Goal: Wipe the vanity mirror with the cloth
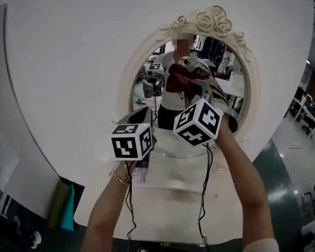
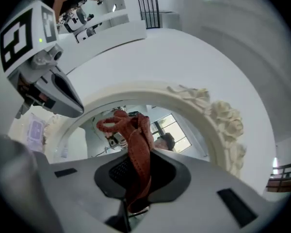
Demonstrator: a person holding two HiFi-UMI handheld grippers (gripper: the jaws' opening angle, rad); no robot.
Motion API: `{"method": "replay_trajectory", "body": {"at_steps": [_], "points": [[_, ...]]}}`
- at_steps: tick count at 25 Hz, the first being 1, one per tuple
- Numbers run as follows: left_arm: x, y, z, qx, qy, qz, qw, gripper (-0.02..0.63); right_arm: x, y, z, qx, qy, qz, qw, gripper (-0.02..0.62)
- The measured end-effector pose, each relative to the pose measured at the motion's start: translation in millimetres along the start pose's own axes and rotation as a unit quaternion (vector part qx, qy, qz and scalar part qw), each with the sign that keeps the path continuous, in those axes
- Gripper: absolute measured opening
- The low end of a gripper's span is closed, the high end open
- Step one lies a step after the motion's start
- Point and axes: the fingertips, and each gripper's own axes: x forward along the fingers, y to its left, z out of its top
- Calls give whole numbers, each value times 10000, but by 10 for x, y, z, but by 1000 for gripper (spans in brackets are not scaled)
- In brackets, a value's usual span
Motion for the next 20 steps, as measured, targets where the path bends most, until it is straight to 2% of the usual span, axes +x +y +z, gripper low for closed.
{"method": "replay_trajectory", "body": {"at_steps": [4,9,14,20], "points": [[198,-263,545,149,-260,-215,9993,6,-15,-818,113,-208,213,-578,9979,60],[296,-456,876,338,-407,-335,9980,6,12,-1262,135,-757,519,-972,9910,60],[335,-455,837,363,-388,-356,9980,6,58,-1254,150,-961,460,-1152,9876,58],[353,-384,554,284,-174,-289,9990,6,171,-828,59,-994,554,-603,9917,60]]}}
